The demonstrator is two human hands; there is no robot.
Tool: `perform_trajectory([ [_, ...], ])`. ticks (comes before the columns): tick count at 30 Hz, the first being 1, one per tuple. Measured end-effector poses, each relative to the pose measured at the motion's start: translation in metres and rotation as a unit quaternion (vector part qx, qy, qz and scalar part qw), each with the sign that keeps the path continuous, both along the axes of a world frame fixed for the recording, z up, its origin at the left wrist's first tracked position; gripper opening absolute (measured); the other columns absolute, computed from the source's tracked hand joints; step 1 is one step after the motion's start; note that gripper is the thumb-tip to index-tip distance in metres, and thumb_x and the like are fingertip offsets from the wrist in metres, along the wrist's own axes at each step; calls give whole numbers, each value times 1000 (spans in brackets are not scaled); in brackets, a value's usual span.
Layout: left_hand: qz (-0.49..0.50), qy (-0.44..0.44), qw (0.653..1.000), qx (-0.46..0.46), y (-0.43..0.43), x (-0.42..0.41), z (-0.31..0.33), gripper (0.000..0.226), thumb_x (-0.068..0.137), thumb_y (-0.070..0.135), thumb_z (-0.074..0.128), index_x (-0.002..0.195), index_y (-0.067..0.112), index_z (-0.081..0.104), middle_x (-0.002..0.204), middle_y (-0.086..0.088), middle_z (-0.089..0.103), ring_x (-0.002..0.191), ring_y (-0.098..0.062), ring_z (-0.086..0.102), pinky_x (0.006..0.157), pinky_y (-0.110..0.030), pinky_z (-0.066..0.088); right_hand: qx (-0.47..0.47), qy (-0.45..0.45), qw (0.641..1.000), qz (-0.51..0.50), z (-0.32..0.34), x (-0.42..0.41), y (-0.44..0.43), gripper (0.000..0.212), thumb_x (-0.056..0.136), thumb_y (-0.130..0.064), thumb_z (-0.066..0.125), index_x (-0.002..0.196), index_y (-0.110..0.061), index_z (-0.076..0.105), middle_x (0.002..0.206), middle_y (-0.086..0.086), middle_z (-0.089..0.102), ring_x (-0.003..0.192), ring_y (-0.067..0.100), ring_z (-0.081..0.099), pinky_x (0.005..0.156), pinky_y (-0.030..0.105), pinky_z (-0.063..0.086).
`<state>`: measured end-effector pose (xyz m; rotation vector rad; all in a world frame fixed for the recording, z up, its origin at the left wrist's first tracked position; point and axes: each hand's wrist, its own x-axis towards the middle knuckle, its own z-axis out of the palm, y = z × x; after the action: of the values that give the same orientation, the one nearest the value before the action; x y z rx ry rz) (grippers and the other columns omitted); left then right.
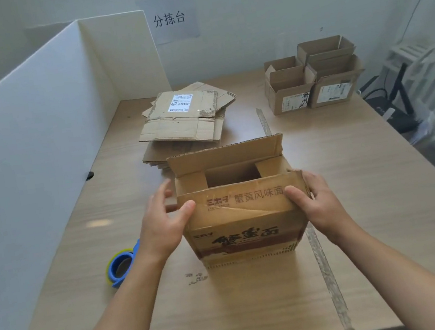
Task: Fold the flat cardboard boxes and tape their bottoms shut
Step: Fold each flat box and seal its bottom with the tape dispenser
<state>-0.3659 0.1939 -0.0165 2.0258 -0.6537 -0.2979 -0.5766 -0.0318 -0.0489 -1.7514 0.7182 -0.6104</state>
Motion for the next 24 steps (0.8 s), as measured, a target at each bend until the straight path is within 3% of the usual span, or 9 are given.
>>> perform_trajectory([
  [3,6,-38,999,20,-17,12,2,98,83,38,76,154,43,9,146,0,29,128,-17,44,104,-40,44,22,9,1000,-11,-2,4,-3,69,92,-39,66,149,-49,27,136,-15,44,120,6,50,96,34,49],
  [5,-22,-29,999,36,-32,21,7,103,83,38,76,153,47,1,153,-1,26,133,-17,40,106,-38,40,18,16,1000,-10,-3,7,-5,69,93,-39,64,149,-52,25,138,-11,42,125,13,48,101,38,47],
  [7,-31,-21,999,29,-43,26,10,95,85,37,75,152,48,8,150,-1,36,133,-17,43,106,-39,40,15,16,1000,-16,-3,10,-8,67,94,-40,64,148,-54,26,139,-8,42,129,15,46,105,41,45],
  [10,-33,-47,998,9,-43,28,9,58,86,36,72,135,35,41,129,3,53,120,-16,54,99,-36,45,28,9,999,-37,-8,14,-10,70,95,-41,62,150,-53,21,142,-8,42,132,16,46,108,48,44],
  [13,-58,-88,992,69,-38,24,-5,42,91,35,67,128,21,54,132,2,50,125,-19,49,104,-33,40,22,2,999,-47,-11,23,-9,69,96,-44,60,149,-56,17,145,-10,42,133,14,45,108,49,43],
  [15,-24,-78,992,92,-39,22,-9,41,95,36,62,132,22,57,155,-5,34,142,-22,33,111,-30,28,8,9,999,-47,-11,31,-9,67,96,-47,57,148,-57,17,143,-10,43,132,15,46,108,49,43],
  [17,-1,-66,992,104,-40,22,-9,44,97,39,58,138,25,54,162,-7,23,146,-20,26,112,-29,25,4,15,998,-53,-11,40,-11,63,97,-47,55,149,-54,20,143,-10,43,132,14,45,110,47,41],
  [21,-16,-42,994,104,-43,27,-11,49,101,41,49,149,28,41,148,1,47,132,-19,44,99,-24,33,-23,35,997,-60,-5,57,-13,53,101,-37,52,152,-34,36,147,-6,42,137,13,40,111,25,30],
  [24,-9,-41,992,121,-47,37,-10,48,103,41,45,149,29,40,147,-1,49,131,-23,46,101,-29,35,-32,52,997,-53,-1,71,-17,51,102,-38,50,151,-31,38,150,-4,42,137,14,39,108,23,28],
])
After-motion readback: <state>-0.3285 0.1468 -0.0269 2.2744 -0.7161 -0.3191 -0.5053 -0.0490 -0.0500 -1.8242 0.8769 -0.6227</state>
